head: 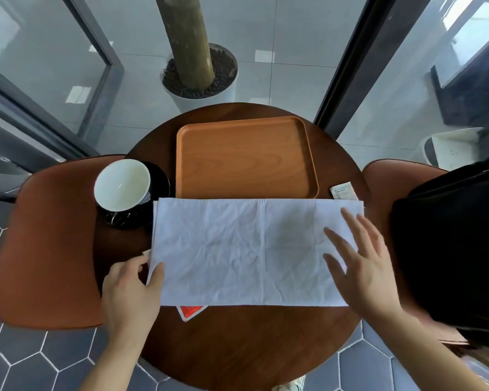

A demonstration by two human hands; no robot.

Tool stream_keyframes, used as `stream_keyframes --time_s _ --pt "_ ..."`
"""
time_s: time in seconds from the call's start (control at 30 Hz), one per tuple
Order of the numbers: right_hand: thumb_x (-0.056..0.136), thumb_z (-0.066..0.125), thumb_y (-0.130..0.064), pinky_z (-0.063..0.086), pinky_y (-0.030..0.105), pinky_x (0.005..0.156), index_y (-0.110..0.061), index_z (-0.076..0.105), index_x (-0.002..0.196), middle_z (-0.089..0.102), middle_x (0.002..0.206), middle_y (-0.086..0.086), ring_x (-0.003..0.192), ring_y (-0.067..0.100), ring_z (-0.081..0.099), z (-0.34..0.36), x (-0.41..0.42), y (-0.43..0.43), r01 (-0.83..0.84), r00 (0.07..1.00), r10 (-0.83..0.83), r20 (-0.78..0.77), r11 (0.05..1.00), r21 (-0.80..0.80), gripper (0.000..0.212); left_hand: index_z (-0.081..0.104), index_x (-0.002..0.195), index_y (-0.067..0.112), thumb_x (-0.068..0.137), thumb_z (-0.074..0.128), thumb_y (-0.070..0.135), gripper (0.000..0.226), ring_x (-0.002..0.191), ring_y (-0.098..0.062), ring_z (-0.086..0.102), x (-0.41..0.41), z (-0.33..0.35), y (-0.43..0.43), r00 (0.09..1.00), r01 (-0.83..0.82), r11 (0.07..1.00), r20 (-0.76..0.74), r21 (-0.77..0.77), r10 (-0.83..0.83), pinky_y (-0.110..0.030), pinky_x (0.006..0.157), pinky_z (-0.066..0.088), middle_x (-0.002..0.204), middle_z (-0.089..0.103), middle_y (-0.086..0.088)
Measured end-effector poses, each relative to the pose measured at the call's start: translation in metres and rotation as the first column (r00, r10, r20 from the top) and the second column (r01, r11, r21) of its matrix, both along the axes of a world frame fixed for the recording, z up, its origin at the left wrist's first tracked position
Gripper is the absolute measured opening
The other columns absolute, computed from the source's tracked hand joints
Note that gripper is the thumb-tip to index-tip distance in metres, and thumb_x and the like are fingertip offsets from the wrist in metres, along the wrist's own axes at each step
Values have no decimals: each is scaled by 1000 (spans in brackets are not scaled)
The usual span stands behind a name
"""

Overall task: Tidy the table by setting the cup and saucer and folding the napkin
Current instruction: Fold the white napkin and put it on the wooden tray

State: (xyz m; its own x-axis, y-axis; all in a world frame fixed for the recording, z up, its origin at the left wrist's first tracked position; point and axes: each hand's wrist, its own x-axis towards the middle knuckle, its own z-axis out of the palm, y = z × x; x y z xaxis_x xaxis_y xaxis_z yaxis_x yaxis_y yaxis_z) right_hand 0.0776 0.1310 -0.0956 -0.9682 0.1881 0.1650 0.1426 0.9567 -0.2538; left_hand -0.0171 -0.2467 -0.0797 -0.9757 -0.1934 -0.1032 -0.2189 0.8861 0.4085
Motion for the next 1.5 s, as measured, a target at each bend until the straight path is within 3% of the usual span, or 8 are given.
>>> stream_keyframes --time_s 0.27,0.5,0.67,0.83,0.93,1.07,1.23,1.5 --pt "97 34 -56 32 58 116 -20 52 143 26 164 6 151 35 22 -12 19 -17 42 971 -42 234 999 4 62 74 94 14 89 73 28 14 72 -14 55 0 -11 -9 984 -174 970 53 167 168 -29 57 36 74 59 15" --pt "98 35 -54 28 57 118 -15 50 145 29 163 8 150 34 24 -19 19 -17 2 971 -6 239 1000 15 63 66 83 24 92 70 21 10 76 -4 58 14 -13 -13 951 -308 887 77 345 300 -24 62 42 80 64 14" --pt "100 32 -56 12 48 125 -19 39 152 21 166 3 154 28 12 -28 22 -15 -9 967 -5 254 998 55 64 68 93 19 91 70 24 5 82 -13 59 11 -9 -12 951 -308 899 97 310 293 -34 69 42 83 62 16" --pt "101 32 -57 7 48 125 -22 26 157 14 168 5 155 29 5 -34 27 -15 -26 976 6 216 996 88 67 62 121 14 91 64 46 44 88 -21 56 20 -2 -18 977 -181 975 137 130 163 -38 73 42 89 67 1" --pt "102 23 -62 5 49 124 -26 14 159 4 169 1 156 26 0 -38 30 -16 -34 964 6 265 994 102 68 59 123 10 91 59 55 55 82 -27 60 29 -1 -20 981 -74 997 181 -18 76 -37 63 40 75 67 -3" --pt "102 22 -64 3 48 123 -29 7 160 -2 169 -2 156 25 -3 -40 30 -16 -33 954 -6 300 992 123 69 61 114 12 88 66 52 48 75 -27 60 29 -1 -15 970 -143 989 204 44 132 -38 66 44 75 64 1" --pt "102 21 -64 2 47 124 -31 10 160 1 169 -3 156 23 -2 -37 30 -17 -24 952 -7 307 995 98 68 71 95 11 86 79 21 16 75 -26 70 24 -9 -17 866 -489 755 345 437 361 -38 64 59 84 71 -5" --pt "100 20 -67 6 48 126 -28 21 158 9 169 -2 156 24 1 -33 28 -17 -12 952 -10 306 997 70 70 72 97 13 83 79 5 18 66 -18 58 24 -1 -26 778 -628 542 474 559 412 -29 56 47 84 71 -10"
